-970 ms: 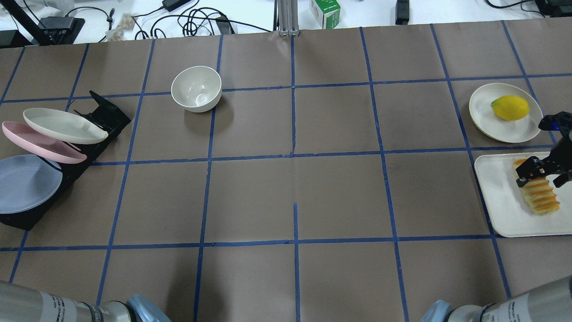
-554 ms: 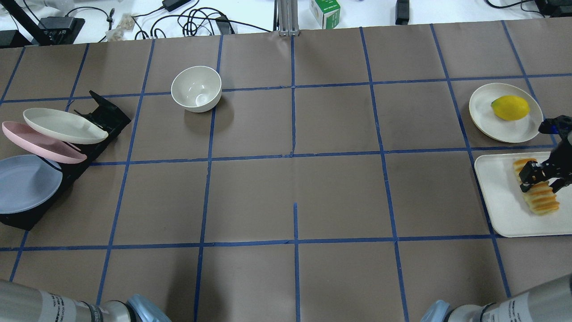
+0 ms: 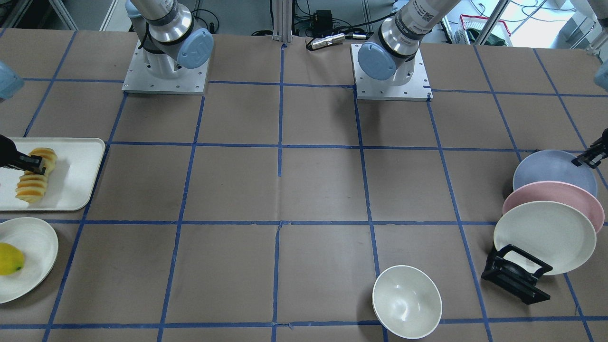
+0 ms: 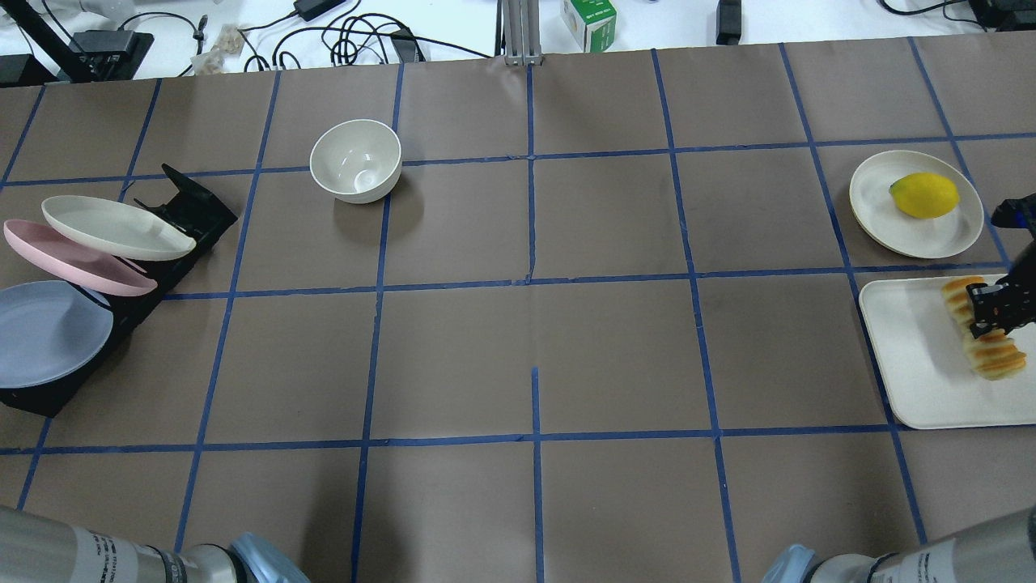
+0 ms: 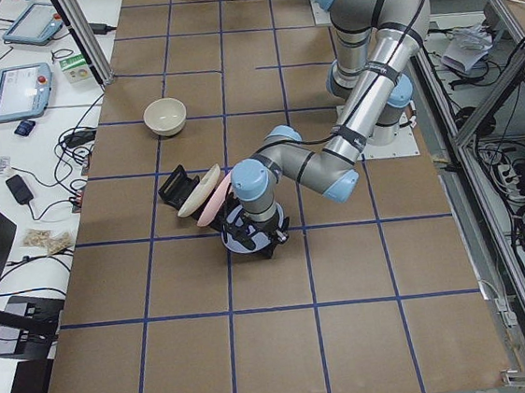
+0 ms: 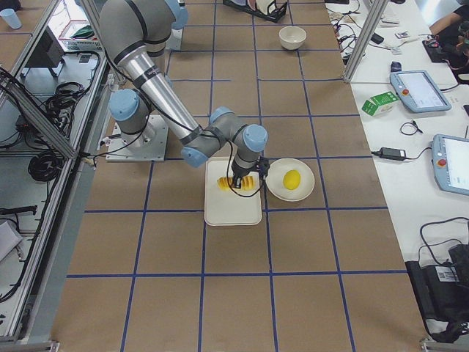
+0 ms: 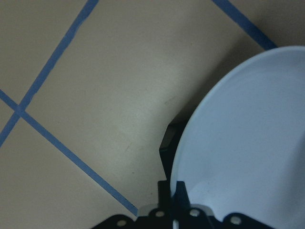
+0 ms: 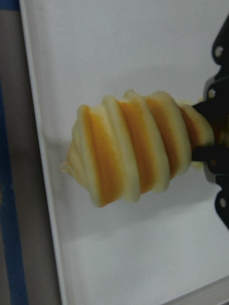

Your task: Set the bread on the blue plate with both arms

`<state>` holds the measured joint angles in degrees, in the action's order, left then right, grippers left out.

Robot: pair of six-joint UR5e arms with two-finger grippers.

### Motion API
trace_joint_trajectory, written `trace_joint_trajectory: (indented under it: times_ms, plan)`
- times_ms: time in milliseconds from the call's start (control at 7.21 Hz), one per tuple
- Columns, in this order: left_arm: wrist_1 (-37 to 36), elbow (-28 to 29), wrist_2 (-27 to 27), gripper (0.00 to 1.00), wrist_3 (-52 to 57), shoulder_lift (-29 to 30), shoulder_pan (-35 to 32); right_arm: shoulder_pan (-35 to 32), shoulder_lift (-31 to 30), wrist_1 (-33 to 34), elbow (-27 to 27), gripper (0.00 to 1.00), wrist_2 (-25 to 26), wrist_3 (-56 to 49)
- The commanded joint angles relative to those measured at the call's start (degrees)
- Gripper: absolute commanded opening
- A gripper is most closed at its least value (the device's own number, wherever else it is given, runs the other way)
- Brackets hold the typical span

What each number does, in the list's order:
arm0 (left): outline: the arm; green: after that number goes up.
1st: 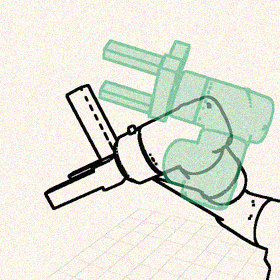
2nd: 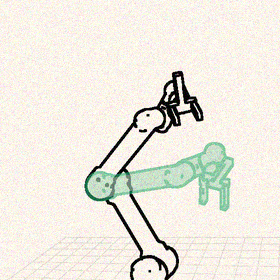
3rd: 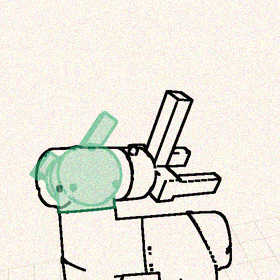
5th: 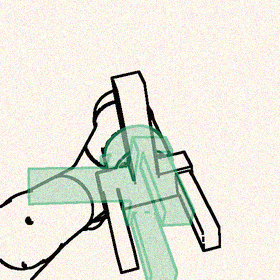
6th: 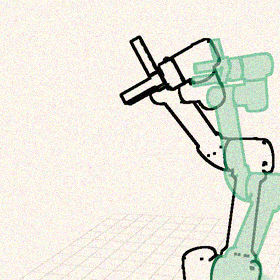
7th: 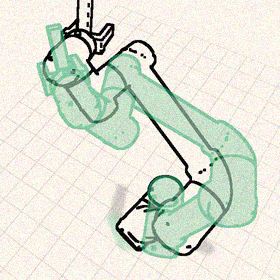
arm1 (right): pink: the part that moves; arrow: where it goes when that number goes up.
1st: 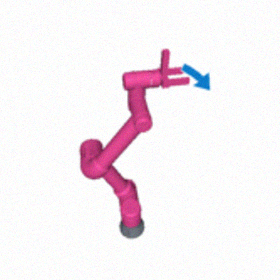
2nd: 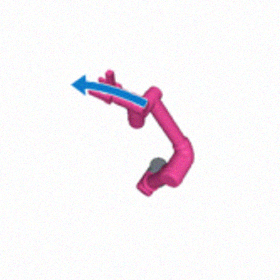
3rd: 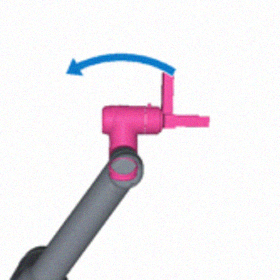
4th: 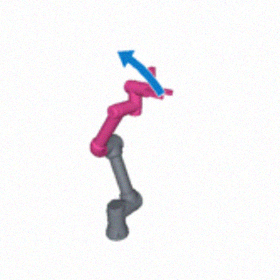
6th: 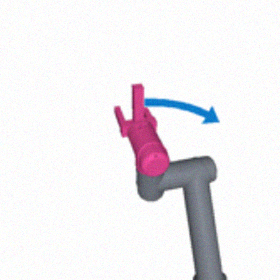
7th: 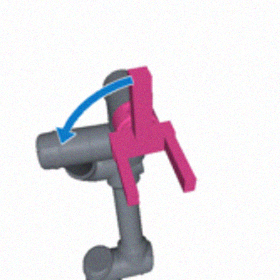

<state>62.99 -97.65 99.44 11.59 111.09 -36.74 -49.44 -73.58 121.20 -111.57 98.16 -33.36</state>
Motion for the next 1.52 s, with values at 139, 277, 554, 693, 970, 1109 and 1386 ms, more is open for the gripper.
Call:
trace_joint_trajectory:
  times_ms: [139,277,554,693,970,1109,1386]
  plan:
    - [3.4,1.7,0.3,0.00,0.9,-2.0,-0.2,-5.7,-5.1,-17.4,8.7,0.00,-0.7,6.7]
    - [3.6,1.7,0.7,0.00,3.4,-2.4,0.0,-8.1,-6.1,-21.2,11.8,0.00,-0.8,8.9]
    - [11.1,3.1,3.8,0.00,4.6,-6.5,0.1,-14.9,-7.0,-27.0,16.5,0.00,-2.5,14.8]
    - [18.4,3.8,4.2,0.00,4.4,-9.5,0.1,-17.4,-8.2,-29.4,17.4,0.00,-2.6,16.6]
    - [26.3,2.9,4.2,0.00,0.8,-16.1,-0.6,-21.8,-9.8,-30.2,17.4,0.00,-2.8,20.8]
    - [30.6,2.7,1.7,0.00,-5.2,-18.8,-3.0,-23.7,-10.2,-30.1,17.6,0.00,-4.6,21.5]
    - [36.0,-0.8,-6.0,0.00,-14.0,-22.9,-14.3,-24.0,-10.2,-30.2,18.5,0.00,-4.8,22.1]
